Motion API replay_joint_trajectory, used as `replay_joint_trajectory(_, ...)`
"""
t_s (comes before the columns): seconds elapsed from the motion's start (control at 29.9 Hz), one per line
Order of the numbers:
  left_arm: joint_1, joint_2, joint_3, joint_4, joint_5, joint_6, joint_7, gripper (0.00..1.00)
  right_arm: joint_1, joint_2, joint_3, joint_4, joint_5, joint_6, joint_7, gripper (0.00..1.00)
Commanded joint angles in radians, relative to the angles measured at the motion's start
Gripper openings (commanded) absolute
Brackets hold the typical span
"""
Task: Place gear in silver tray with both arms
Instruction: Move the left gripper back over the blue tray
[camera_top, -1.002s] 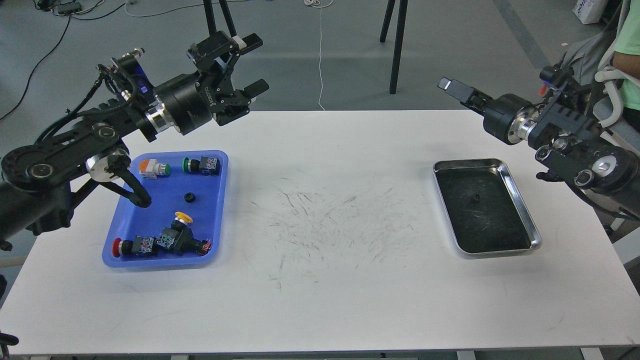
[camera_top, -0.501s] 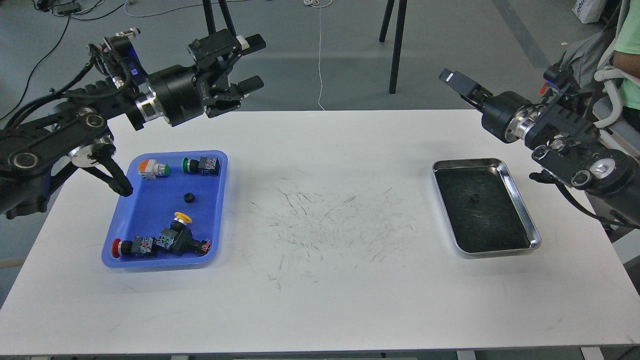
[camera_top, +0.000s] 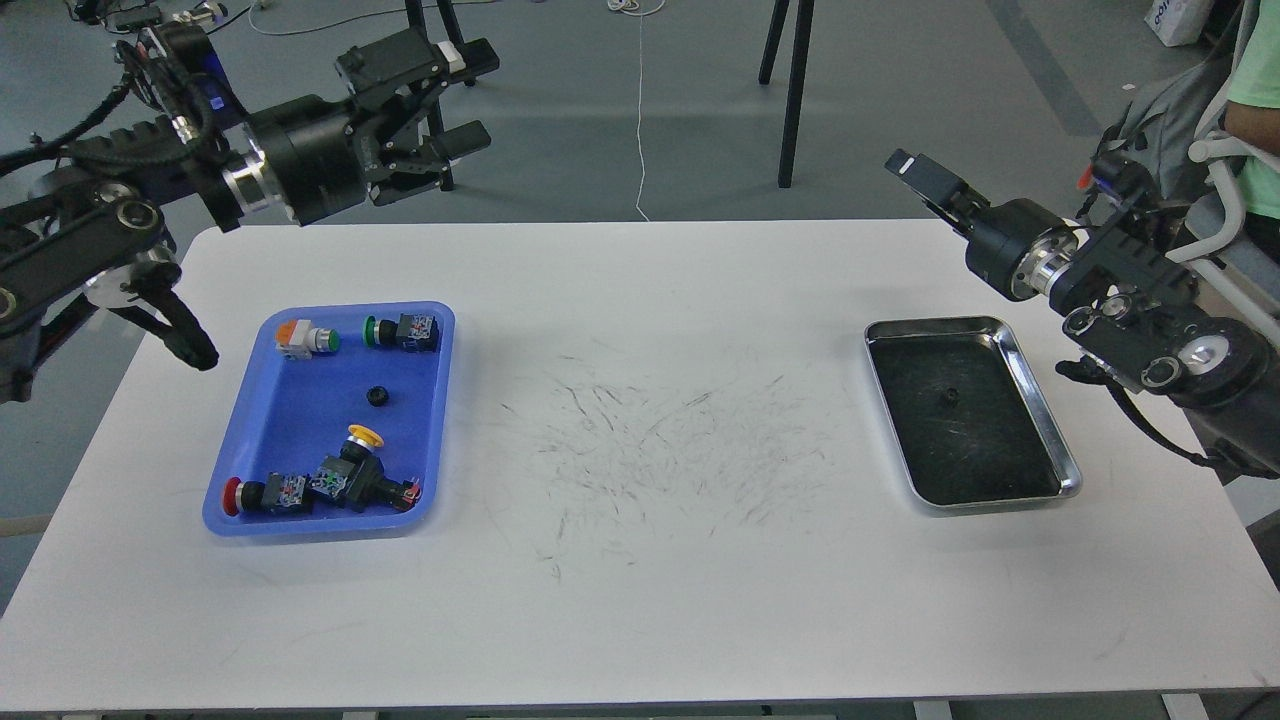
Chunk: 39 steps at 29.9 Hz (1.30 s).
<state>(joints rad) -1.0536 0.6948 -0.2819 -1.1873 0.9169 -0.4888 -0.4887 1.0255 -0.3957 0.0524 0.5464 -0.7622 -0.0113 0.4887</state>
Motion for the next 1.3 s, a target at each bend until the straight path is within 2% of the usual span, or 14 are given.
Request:
replay_joint_trajectory(0.0,0.041,-0.001,0.018,-0.107,0.226,0.0,0.0,1.0,-0.001,0.0,0.0,0.001,0.0,-0.009,0.0,0.83)
replay_joint_trajectory(0.07,0.056,-0.003,0.02,-0.176,0.27,0.0,0.0,1.0,-0.001,0.0,0.0,0.003,0.0,-0.013,0.0,0.83)
replay_joint_trajectory(0.2,0.063,0.0,0.018,-0.161,0.433,0.0,0.0,1.0,-0.001,0.0,0.0,0.003,0.0,-0.015,0.0,0.83)
replay_joint_trajectory(0.3,0.07,0.005,0.027,-0.15,0.448,0.009,0.0,1.0,-0.001,0.0,0.0,0.003,0.0,-0.021,0.0,0.83)
replay_joint_trajectory(0.43,0.121,-0.006,0.012,-0.071,0.415,0.263,0.0,1.0,-0.001,0.0,0.003,0.004,0.001,-0.022,0.0,0.83)
replay_joint_trajectory(0.5,0.13,0.003,0.009,-0.095,0.37,0.372,0.0,1.0,-0.001,0.001,0.003,0.004,0.0,-0.022,0.0,0.83)
replay_joint_trajectory(0.8,0.164,0.132,-0.019,-0.156,0.286,0.392,0.0,1.0,-0.001,0.008,0.003,0.004,0.001,-0.022,0.0,0.83)
replay_joint_trajectory(0.9,0.187,0.126,-0.108,-0.163,0.176,0.524,0.0,1.0,-0.008,0.012,0.021,0.004,0.001,-0.024,0.0,0.83)
replay_joint_trajectory(0.97,0.217,0.121,-0.111,-0.181,0.171,0.62,0.0,1.0,-0.028,0.02,0.032,0.004,0.001,-0.03,0.0,0.83)
replay_joint_trajectory(1.04,0.241,0.124,-0.128,-0.256,0.16,0.709,0.0,0.99,-0.041,0.026,0.038,0.004,0.001,-0.035,0.0,0.83)
replay_joint_trajectory(1.1,0.241,0.121,-0.157,-0.244,0.129,0.801,0.0,0.98,-0.048,0.026,0.041,0.004,0.0,-0.036,0.0,0.83)
replay_joint_trajectory(1.17,0.25,0.098,-0.184,-0.235,0.08,0.851,0.0,0.98,-0.05,0.026,0.041,0.004,0.0,-0.042,0.0,0.83)
replay_joint_trajectory(1.27,0.241,0.005,-0.198,-0.233,0.065,0.858,0.0,0.98,-0.05,0.026,0.041,0.004,0.001,-0.042,0.0,0.83)
